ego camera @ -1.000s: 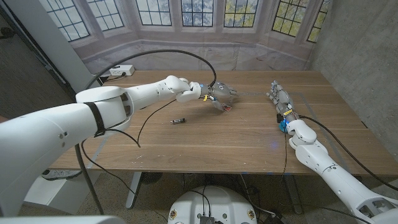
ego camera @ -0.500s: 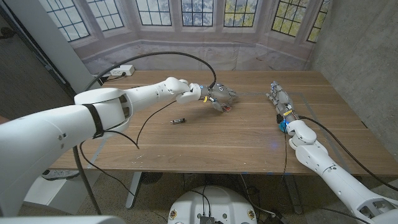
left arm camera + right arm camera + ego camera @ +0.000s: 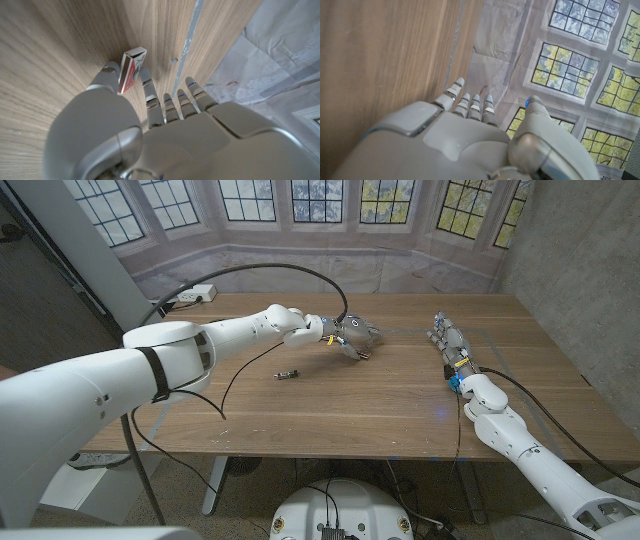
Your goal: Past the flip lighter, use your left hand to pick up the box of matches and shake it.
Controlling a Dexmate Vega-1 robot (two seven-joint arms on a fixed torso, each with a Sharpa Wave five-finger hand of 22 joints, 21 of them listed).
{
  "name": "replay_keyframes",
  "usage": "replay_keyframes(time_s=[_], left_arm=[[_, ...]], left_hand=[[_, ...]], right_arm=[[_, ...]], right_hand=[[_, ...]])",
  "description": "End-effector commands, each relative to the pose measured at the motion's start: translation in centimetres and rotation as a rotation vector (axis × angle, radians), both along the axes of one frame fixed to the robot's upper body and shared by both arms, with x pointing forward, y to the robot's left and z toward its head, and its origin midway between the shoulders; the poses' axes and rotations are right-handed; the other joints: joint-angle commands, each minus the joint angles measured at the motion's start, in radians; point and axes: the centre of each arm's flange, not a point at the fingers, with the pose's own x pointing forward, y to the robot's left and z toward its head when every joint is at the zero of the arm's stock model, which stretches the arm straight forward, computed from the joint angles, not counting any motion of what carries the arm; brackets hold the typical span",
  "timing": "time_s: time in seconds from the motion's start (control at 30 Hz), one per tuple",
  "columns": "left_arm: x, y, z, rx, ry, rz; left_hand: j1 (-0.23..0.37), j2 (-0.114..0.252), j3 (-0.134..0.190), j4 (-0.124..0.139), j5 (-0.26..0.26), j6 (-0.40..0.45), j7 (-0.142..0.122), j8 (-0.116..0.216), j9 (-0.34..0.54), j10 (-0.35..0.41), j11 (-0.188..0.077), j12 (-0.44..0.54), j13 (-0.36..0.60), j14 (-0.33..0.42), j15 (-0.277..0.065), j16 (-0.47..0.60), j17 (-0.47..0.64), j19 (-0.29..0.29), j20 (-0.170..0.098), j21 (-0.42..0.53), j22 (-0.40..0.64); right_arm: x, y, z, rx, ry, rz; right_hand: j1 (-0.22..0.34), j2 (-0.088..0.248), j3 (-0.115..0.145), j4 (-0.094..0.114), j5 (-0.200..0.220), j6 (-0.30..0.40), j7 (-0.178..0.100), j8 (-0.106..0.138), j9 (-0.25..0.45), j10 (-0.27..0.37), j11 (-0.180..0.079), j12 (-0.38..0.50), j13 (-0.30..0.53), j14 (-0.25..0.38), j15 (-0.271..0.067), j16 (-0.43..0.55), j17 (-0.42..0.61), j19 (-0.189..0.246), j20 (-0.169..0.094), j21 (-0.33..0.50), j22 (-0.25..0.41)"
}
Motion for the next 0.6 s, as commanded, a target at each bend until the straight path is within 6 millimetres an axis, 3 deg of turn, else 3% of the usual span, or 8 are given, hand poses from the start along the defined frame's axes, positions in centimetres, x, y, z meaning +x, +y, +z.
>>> replay_keyframes(time_s=[0.03, 0.6], left_arm=[[0.2, -0.24, 0.46, 0.002, -0.007, 0.0], [0.19, -0.42, 0.55, -0.001, 0.001, 0.011]], left_hand=[[0.001, 0.007, -0.006, 0.002, -0.002, 0.002, 0.0, -0.002, 0.0, 0.006, -0.001, 0.002, 0.003, 0.004, 0.001, -0.001, 0.003, 0.002, 0.001, -0.002, 0.004], [0.0, 0.008, -0.008, 0.001, -0.002, -0.017, 0.002, -0.013, -0.005, 0.002, 0.002, 0.001, 0.003, 0.002, 0.002, -0.003, 0.003, 0.002, 0.001, -0.002, 0.004]], right_arm=[[0.29, 0.05, 0.29, -0.007, 0.001, 0.007], [0.26, -0.12, 0.34, -0.012, 0.003, 0.01]], right_hand=[[0.001, 0.003, 0.001, -0.005, -0.001, 0.006, 0.0, 0.001, 0.003, 0.006, -0.002, 0.002, 0.003, 0.0, 0.0, 0.005, 0.004, 0.009, -0.028, -0.001, 0.005], [0.001, 0.004, 0.002, -0.006, -0.001, 0.006, -0.001, 0.001, 0.003, 0.006, -0.002, 0.002, 0.003, 0.0, -0.001, 0.005, 0.004, 0.008, -0.029, -0.001, 0.005]])
